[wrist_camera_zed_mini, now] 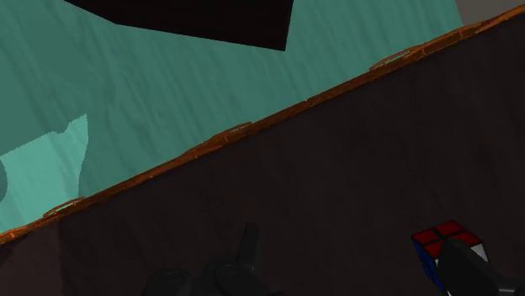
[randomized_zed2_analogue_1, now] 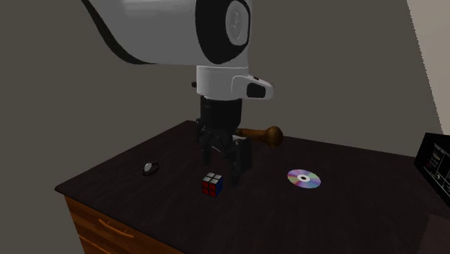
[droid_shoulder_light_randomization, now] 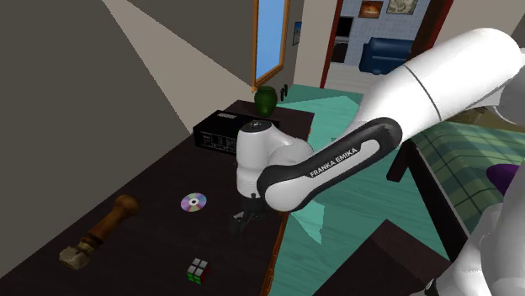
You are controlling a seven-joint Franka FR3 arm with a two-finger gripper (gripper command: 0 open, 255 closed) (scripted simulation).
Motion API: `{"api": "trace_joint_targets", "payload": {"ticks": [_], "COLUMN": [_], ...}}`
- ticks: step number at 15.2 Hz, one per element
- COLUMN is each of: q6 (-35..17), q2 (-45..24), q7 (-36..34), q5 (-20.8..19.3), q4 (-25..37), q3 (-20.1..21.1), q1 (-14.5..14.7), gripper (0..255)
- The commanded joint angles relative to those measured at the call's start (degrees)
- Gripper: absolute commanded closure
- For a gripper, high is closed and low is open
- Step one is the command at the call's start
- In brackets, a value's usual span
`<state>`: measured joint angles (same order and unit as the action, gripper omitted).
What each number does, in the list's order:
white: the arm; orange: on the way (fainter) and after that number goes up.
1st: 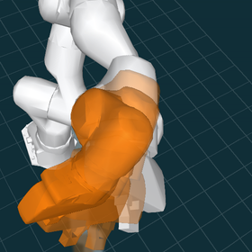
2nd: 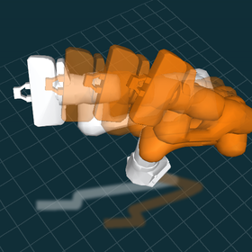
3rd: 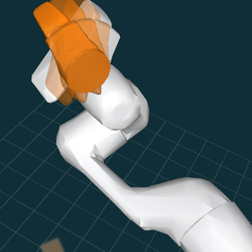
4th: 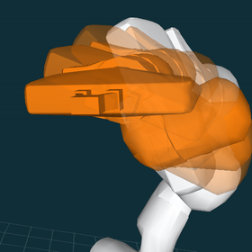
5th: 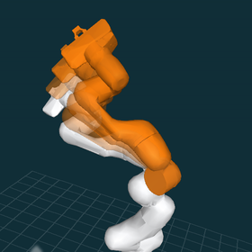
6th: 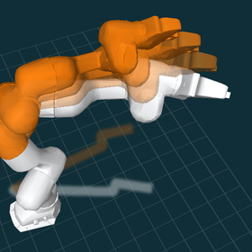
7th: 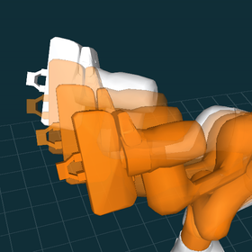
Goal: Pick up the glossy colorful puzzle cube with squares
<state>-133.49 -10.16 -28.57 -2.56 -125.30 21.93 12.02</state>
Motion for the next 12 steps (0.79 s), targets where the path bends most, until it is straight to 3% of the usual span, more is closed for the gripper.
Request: {"api": "trace_joint_targets", "payload": {"ticks": [1, 12], "q6": [-1.04, -0.09], "q2": [-4.66, -28.56], "q7": [-2.35, -10.04], "q5": [-2.58, -11.97], "q4": [3.27, 26.64], "q3": [0.00, -3.04], "q1": [1.46, 12.26], "gripper": [0, 0]}}
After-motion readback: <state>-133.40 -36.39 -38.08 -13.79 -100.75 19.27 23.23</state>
